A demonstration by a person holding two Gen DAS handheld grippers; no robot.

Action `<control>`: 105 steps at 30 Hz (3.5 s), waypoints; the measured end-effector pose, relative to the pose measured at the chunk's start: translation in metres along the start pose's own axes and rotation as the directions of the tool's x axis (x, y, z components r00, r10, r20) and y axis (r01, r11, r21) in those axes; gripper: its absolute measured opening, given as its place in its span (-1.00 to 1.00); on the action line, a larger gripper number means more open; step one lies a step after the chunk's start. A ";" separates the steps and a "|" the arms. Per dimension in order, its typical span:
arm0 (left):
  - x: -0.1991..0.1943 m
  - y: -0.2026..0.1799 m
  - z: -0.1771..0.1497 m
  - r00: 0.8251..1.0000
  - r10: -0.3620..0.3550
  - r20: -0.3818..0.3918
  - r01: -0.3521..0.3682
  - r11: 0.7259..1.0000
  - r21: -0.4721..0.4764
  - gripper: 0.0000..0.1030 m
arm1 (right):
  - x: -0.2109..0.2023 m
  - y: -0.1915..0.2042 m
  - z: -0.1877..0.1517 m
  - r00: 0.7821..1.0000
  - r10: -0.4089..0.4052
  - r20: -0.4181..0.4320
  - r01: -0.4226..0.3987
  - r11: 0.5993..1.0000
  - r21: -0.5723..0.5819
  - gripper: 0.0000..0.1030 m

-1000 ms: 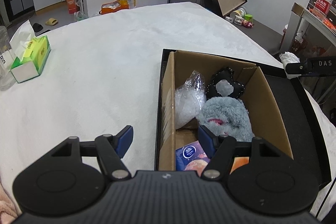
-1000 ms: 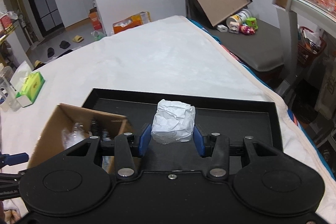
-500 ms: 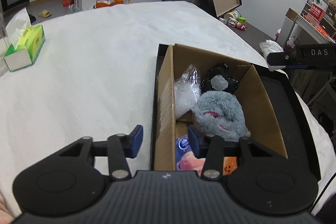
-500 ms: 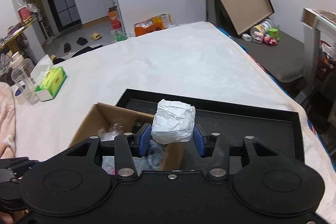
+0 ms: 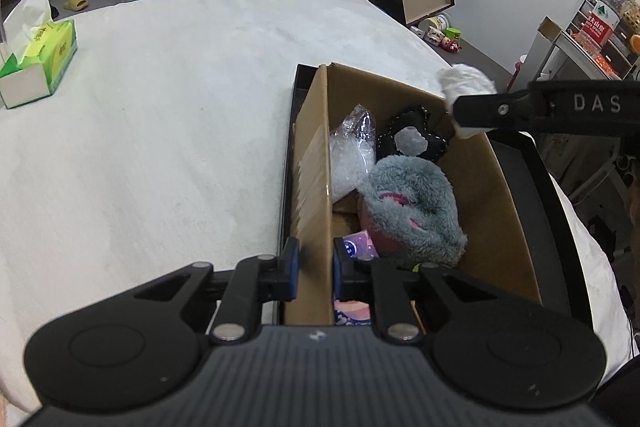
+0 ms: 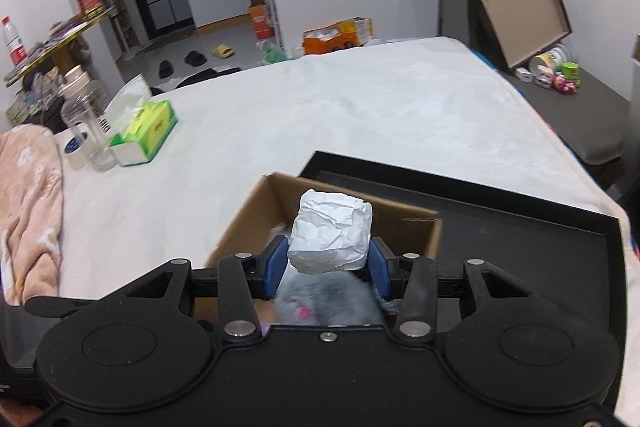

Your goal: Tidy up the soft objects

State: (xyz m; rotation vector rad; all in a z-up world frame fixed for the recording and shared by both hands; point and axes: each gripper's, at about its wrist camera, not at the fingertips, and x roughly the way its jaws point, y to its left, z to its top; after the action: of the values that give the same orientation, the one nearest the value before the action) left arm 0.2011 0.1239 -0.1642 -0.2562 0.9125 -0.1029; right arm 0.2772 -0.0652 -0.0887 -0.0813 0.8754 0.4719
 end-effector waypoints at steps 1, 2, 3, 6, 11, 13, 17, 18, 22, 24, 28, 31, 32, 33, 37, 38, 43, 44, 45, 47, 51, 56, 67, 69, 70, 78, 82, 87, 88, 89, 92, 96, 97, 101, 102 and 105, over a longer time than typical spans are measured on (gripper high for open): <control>0.000 0.001 0.000 1.000 -0.001 0.000 0.001 1.000 -0.002 -0.71 | 0.001 0.004 -0.001 1.000 0.007 -0.004 -0.007 1.000 -0.006 -0.15; 0.000 0.001 0.000 1.000 -0.003 -0.002 0.003 1.000 -0.005 -0.71 | 0.002 0.008 -0.002 1.000 0.011 -0.008 -0.011 1.000 -0.011 -0.15; -0.001 0.002 0.000 1.000 -0.005 -0.003 0.005 1.000 -0.006 -0.71 | 0.003 0.010 -0.003 1.000 0.015 -0.011 -0.015 1.000 -0.014 -0.15; -0.002 0.003 0.000 1.000 -0.011 -0.004 0.010 1.000 -0.006 -0.71 | 0.006 0.018 -0.005 0.999 0.027 -0.022 -0.027 0.999 -0.018 -0.15; -0.003 0.004 -0.001 1.000 -0.017 -0.004 0.017 1.000 -0.005 -0.71 | 0.013 0.026 -0.009 0.998 0.056 -0.042 -0.057 0.998 -0.006 -0.12; -0.003 0.004 -0.001 1.000 -0.018 -0.003 0.018 1.000 -0.004 -0.71 | 0.018 0.029 -0.011 0.995 0.083 -0.059 -0.083 0.997 -0.006 -0.09; -0.002 0.004 -0.001 1.000 -0.018 -0.001 0.018 1.000 -0.005 -0.71 | 0.019 0.030 -0.016 0.993 0.086 -0.077 -0.087 0.996 -0.011 -0.01; -0.002 0.004 -0.001 1.000 -0.017 -0.001 0.017 1.000 -0.005 -0.71 | 0.019 0.028 -0.016 0.993 0.084 -0.079 -0.085 0.996 -0.007 -0.01; -0.001 0.003 -0.001 1.000 -0.011 -0.001 0.011 1.000 -0.004 -0.71 | 0.017 0.018 -0.017 0.994 0.072 -0.079 -0.071 0.997 0.016 -0.01; 0.000 0.002 0.000 1.000 -0.005 -0.001 0.005 1.000 -0.003 -0.71 | 0.015 0.014 -0.017 0.995 0.068 -0.076 -0.067 0.998 0.023 -0.01; 0.001 0.000 0.001 1.000 0.004 -0.003 -0.004 1.000 -0.003 -0.71 | 0.010 0.007 -0.019 0.995 0.064 -0.077 -0.062 0.998 0.030 -0.01; 0.000 -0.002 0.002 1.000 0.011 -0.004 -0.011 1.000 0.000 -0.71 | 0.006 0.003 -0.021 0.995 0.061 -0.077 -0.058 0.998 0.037 -0.01; 0.000 -0.003 0.002 1.000 0.012 -0.003 -0.012 1.000 0.000 -0.71 | 0.004 0.001 -0.022 0.995 0.058 -0.075 -0.055 0.998 0.041 0.00; -0.001 -0.003 0.002 1.000 0.016 -0.004 -0.016 1.000 0.003 -0.70 | 0.002 -0.001 -0.023 0.996 0.055 -0.074 -0.052 0.998 0.046 0.03; -0.001 -0.008 0.004 0.998 0.052 -0.028 -0.051 0.998 0.046 -0.63 | -0.011 -0.017 -0.029 0.997 0.018 -0.080 -0.012 0.997 0.080 0.05; -0.001 -0.009 0.005 0.998 0.057 -0.038 -0.055 0.997 0.058 -0.63 | -0.016 -0.021 -0.029 0.997 0.009 -0.079 -0.003 0.996 0.084 0.06; -0.006 -0.019 0.018 0.994 0.082 -0.069 -0.076 0.994 0.082 -0.53 | -0.044 -0.041 -0.029 0.997 -0.053 -0.052 0.058 0.993 0.101 0.29; -0.010 -0.022 0.022 0.995 0.081 -0.065 -0.075 0.993 0.092 -0.45 | -0.049 -0.045 -0.030 0.997 -0.064 -0.048 0.068 0.992 0.106 0.30; -0.013 -0.026 0.024 0.995 0.080 -0.059 -0.074 0.992 0.105 -0.37 | -0.053 -0.048 -0.030 0.996 -0.074 -0.043 0.078 0.991 0.112 0.33; -0.021 -0.036 0.030 0.996 0.082 -0.046 -0.075 0.989 0.131 -0.25 | -0.062 -0.057 -0.033 0.995 -0.092 -0.032 0.095 0.986 0.134 0.38; -0.036 -0.053 0.043 0.997 0.064 -0.053 -0.054 0.986 0.159 -0.01 | -0.080 -0.070 -0.038 0.993 -0.116 -0.011 0.116 0.976 0.184 0.54; -0.054 -0.073 0.057 0.996 0.063 -0.071 -0.047 0.978 0.203 0.17 | -0.101 -0.081 -0.041 0.991 -0.136 0.008 0.131 0.967 0.218 0.80; -0.099 -0.080 0.079 0.994 0.105 -0.039 -0.096 0.979 0.180 0.39 | -0.139 -0.102 -0.048 0.986 -0.163 0.042 0.145 0.948 0.285 1.00; -0.108 -0.082 0.080 0.994 0.111 -0.027 -0.104 0.979 0.176 0.40 | -0.146 -0.105 -0.049 0.984 -0.169 0.048 0.148 0.945 0.292 1.00; -0.112 -0.082 0.080 0.994 0.110 -0.021 -0.104 0.979 0.174 0.41 | -0.149 -0.105 -0.049 0.984 -0.171 0.052 0.148 0.944 0.296 1.00; -0.139 -0.091 0.072 0.995 0.097 0.024 -0.100 0.978 0.181 0.42 | -0.172 -0.100 -0.051 0.980 -0.177 0.094 0.143 0.945 0.293 1.00; -0.150 -0.096 0.062 0.996 0.081 0.045 -0.088 0.978 0.190 0.43 | -0.180 -0.096 -0.054 0.977 -0.178 0.115 0.136 0.943 0.304 1.00; -0.164 -0.103 0.050 0.996 0.060 0.071 -0.073 0.977 0.203 0.43 | -0.191 -0.090 -0.060 0.975 -0.184 0.123 0.138 0.940 0.313 1.00; -0.168 -0.105 0.048 0.995 0.058 0.081 -0.073 0.977 0.202 0.43 | -0.193 -0.088 -0.061 0.975 -0.184 0.126 0.137 0.941 0.310 1.00; -0.171 -0.106 0.046 0.995 0.054 0.089 -0.072 0.976 0.204 0.44 | -0.195 -0.086 -0.061 0.974 -0.185 0.128 0.138 0.942 0.306 1.00; -0.180 -0.110 0.039 0.992 0.054 0.115 -0.079 0.972 0.223 0.53 | -0.200 -0.080 -0.064 0.974 -0.183 0.136 0.136 0.945 0.296 1.00; -0.190 -0.110 0.029 0.989 0.060 0.138 -0.089 0.972 0.216 0.60 | -0.206 -0.070 -0.069 0.973 -0.178 0.146 0.130 0.948 0.289 1.00; -0.193 -0.110 0.027 0.989 0.056 0.139 -0.085 0.974 0.209 0.61 | -0.207 -0.068 -0.070 0.973 -0.177 0.148 0.129 0.949 0.287 1.00; -0.201 -0.109 0.015 0.986 0.066 0.154 -0.098 0.973 0.210 0.65 | -0.216 -0.062 -0.076 0.968 -0.180 0.175 0.124 0.949 0.288 1.00; -0.203 -0.109 0.012 0.985 0.072 0.157 -0.105 0.972 0.211 0.67 | -0.217 -0.061 -0.077 0.968 -0.179 0.177 0.123 0.949 0.289 1.00; -0.209 -0.108 0.004 0.984 0.068 0.165 -0.101 0.974 0.201 0.70 | -0.223 -0.057 -0.079 0.967 -0.178 0.185 0.120 0.950 0.287 1.00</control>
State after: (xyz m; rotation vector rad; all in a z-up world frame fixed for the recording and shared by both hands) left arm 0.0793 0.0619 0.0271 -0.0292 0.7482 -0.0973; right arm 0.1233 -0.2183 0.0219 0.1537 0.7137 0.2087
